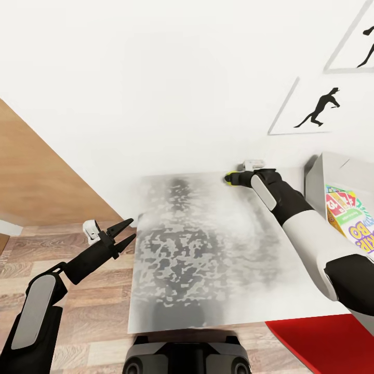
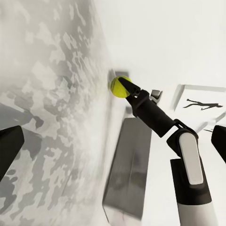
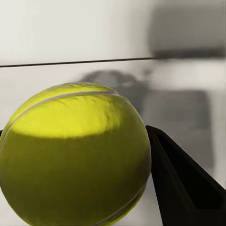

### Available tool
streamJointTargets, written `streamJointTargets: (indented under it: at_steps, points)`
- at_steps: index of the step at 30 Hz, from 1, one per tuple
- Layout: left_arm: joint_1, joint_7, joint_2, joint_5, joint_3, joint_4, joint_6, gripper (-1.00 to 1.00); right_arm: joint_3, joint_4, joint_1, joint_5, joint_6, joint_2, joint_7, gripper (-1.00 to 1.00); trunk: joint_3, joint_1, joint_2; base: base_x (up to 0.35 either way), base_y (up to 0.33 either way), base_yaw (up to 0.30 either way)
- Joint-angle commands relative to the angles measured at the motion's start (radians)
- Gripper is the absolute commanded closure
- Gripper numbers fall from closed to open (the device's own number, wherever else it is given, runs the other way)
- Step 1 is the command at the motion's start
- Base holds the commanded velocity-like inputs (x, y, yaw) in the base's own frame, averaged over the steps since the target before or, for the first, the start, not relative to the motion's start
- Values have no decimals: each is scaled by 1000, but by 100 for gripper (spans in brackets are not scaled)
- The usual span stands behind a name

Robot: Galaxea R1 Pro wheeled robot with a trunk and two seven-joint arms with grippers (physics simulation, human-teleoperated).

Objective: Put all the toys in the child's room - the three board games (two on the bed and one on the table), the two jigsaw puzzles on the table, and the tennis ball on the table - inside the toy box on the table in the child's room.

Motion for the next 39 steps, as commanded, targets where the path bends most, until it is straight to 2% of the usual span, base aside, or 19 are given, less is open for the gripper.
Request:
streamJointTargets:
  at_steps: [1,16,23,29,39]
  points:
    - [-1,-8,0,-8,1,0,4,-100,6,-2,-1,-14,2,-2,-11,100,-1,1,-2,0,0,0]
    - [-1,-9,-1,-8,1,0,4,-100,-3,-11,-1,-16,14,-10,-9,100,-1,1,-2,0,0,0]
    - [-1,-10,-3,-8,1,0,3,-100,-11,-50,2,-20,99,-17,-6,100,-1,1,-2,0,0,0]
    - [-1,-11,-2,-8,1,0,5,-100,-13,-100,22,-21,135,-23,-5,100,-1,1,-2,-40,-12,0]
    - [-2,-20,-1,-8,1,0,6,-100,-14,-195,47,-21,200,-29,-6,100,-1,1,-2,-207,-69,0]
